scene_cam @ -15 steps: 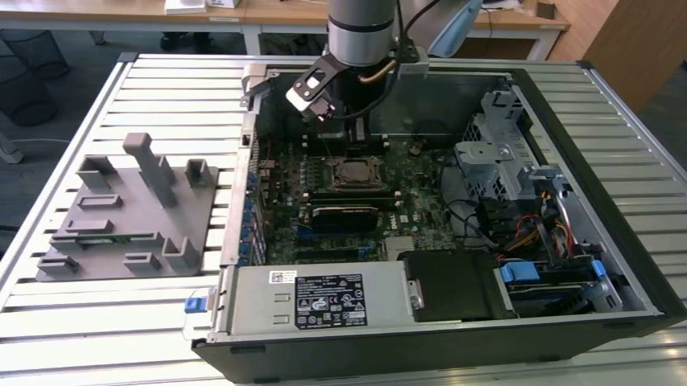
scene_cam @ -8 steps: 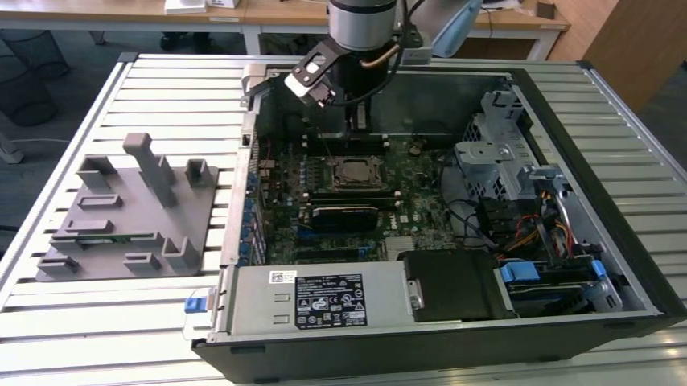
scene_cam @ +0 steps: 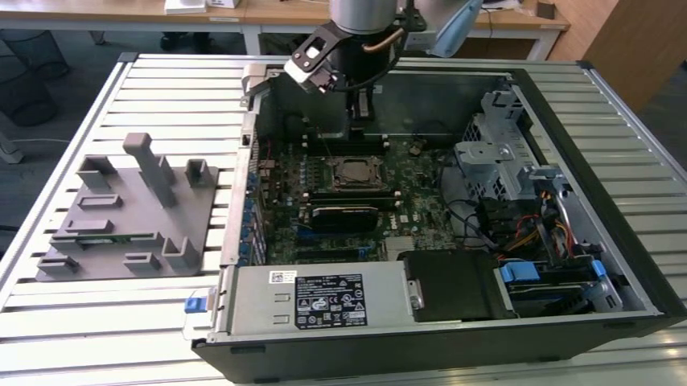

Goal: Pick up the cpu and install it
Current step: 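Install the first cpu locking lever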

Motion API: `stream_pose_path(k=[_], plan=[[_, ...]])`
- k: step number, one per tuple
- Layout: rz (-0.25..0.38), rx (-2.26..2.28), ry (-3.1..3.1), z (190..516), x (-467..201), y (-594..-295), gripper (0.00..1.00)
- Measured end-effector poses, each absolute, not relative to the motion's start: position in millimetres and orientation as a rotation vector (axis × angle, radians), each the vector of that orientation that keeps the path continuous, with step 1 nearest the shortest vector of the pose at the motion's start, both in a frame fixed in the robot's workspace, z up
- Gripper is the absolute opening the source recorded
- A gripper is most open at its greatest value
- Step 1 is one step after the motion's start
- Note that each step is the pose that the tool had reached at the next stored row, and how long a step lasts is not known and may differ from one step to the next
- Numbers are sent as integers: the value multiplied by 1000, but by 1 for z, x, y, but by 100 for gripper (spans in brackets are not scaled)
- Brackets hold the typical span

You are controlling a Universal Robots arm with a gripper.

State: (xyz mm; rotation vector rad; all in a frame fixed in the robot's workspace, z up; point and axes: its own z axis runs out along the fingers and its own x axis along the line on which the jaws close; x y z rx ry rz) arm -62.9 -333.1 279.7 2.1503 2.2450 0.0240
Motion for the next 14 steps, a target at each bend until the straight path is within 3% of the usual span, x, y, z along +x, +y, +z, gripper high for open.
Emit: stream_pose_path(k=[4,10,14], plan=[[18,2069,2317,280,-63,-333,11],[-41,1973,2389,279,-63,-333,11],[-39,1883,2459,278,-63,-333,11]])
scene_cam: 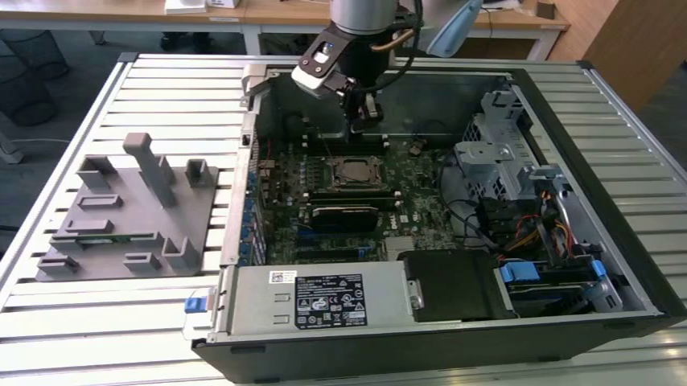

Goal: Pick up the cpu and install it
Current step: 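Install the first cpu locking lever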

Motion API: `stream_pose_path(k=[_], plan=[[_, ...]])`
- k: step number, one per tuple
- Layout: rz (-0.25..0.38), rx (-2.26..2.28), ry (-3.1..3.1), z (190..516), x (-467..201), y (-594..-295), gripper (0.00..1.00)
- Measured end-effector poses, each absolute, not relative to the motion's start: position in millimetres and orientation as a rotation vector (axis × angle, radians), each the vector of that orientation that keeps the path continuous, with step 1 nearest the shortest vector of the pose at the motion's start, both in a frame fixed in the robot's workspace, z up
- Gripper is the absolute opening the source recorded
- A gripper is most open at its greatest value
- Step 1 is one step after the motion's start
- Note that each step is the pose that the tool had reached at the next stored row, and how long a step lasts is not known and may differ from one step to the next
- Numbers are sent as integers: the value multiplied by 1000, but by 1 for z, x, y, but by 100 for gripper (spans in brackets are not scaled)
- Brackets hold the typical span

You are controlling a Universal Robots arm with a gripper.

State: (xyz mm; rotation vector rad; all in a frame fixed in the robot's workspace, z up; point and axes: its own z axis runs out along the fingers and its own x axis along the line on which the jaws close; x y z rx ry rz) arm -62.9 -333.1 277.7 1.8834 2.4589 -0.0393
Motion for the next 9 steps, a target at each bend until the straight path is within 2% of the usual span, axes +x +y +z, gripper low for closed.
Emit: stream_pose_path(k=[9], plan=[[-37,1740,2563,276,-65,-333,11]])
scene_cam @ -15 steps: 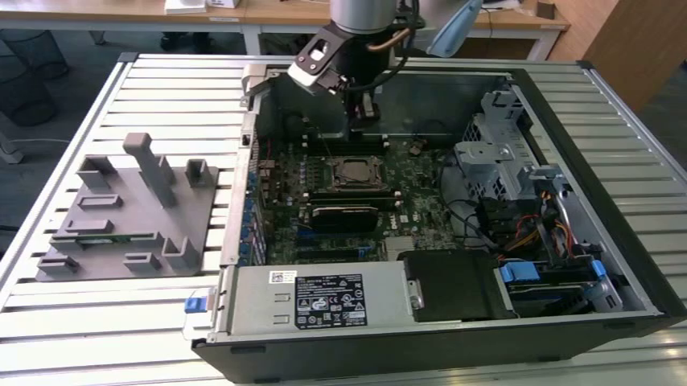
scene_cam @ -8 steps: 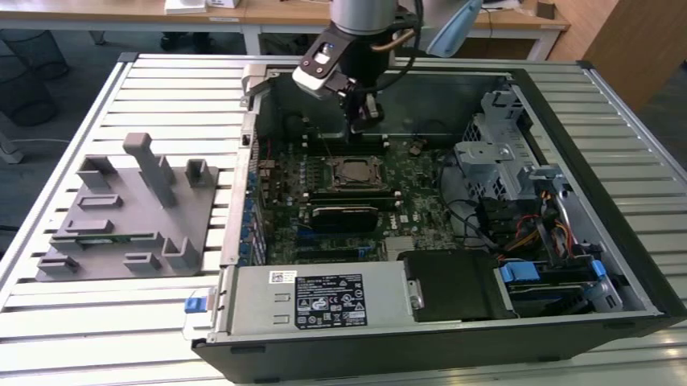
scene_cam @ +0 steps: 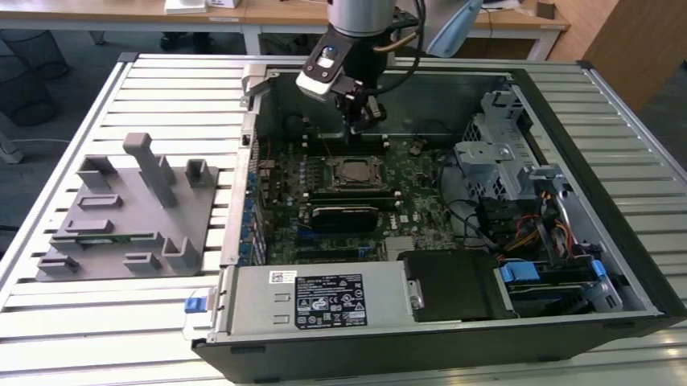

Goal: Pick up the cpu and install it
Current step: 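Install the first cpu locking lever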

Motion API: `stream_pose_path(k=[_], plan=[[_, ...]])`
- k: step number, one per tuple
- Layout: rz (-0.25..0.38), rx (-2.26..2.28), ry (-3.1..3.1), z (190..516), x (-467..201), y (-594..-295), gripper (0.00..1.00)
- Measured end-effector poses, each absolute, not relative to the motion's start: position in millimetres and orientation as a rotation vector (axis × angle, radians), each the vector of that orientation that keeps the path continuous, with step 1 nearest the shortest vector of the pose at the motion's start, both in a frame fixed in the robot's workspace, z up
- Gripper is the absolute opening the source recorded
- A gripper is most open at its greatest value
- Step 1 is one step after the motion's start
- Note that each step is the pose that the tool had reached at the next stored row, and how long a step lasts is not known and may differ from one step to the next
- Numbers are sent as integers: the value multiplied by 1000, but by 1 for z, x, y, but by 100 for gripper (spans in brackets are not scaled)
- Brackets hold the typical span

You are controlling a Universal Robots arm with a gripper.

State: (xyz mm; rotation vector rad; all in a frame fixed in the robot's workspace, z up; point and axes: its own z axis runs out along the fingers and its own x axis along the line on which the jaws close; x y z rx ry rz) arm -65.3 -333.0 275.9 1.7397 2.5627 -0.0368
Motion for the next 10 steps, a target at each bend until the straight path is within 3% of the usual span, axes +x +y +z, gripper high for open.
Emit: stream_pose_path(k=[10], plan=[[-30,1503,2706,275,-65,-333,11]])
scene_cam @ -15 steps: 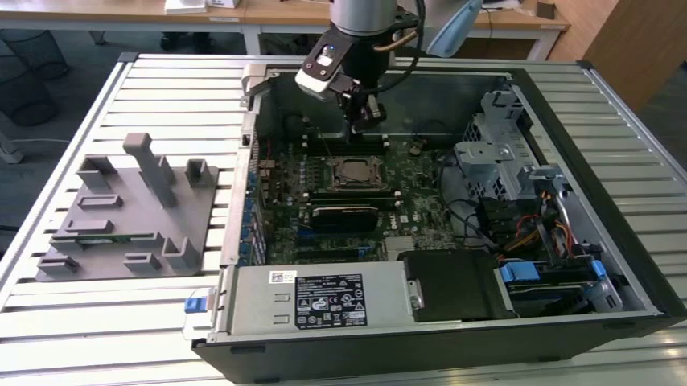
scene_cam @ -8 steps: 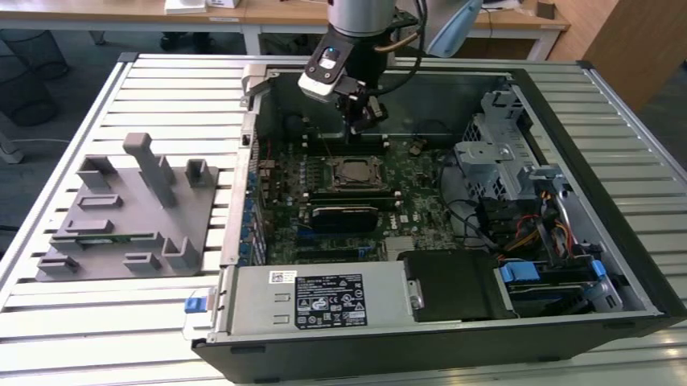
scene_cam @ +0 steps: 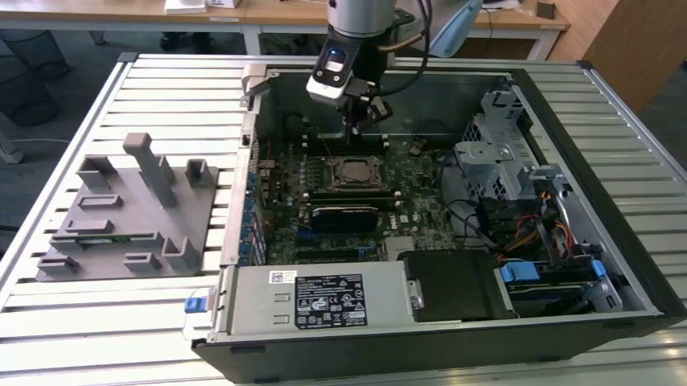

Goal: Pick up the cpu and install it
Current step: 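Install the first cpu locking lever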

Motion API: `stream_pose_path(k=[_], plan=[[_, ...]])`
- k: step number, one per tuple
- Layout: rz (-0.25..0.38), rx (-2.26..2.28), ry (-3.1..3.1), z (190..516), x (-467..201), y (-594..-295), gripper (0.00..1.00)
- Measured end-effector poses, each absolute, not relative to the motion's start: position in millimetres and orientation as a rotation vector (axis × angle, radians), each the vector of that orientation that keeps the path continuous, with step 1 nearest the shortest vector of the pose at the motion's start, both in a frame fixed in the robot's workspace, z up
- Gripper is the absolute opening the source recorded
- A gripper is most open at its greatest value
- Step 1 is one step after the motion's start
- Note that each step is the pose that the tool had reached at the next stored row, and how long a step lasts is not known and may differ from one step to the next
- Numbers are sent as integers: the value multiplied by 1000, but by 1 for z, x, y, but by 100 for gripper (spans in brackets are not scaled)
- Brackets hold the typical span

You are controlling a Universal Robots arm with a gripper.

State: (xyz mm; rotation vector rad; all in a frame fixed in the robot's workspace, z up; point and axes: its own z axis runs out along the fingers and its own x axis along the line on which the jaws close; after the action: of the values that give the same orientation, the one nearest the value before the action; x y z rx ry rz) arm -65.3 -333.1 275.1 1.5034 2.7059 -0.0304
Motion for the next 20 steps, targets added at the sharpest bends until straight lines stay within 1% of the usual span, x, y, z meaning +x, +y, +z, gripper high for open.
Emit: stream_pose_path(k=[20], plan=[[-15,913,2955,274,-65,-333,11]])
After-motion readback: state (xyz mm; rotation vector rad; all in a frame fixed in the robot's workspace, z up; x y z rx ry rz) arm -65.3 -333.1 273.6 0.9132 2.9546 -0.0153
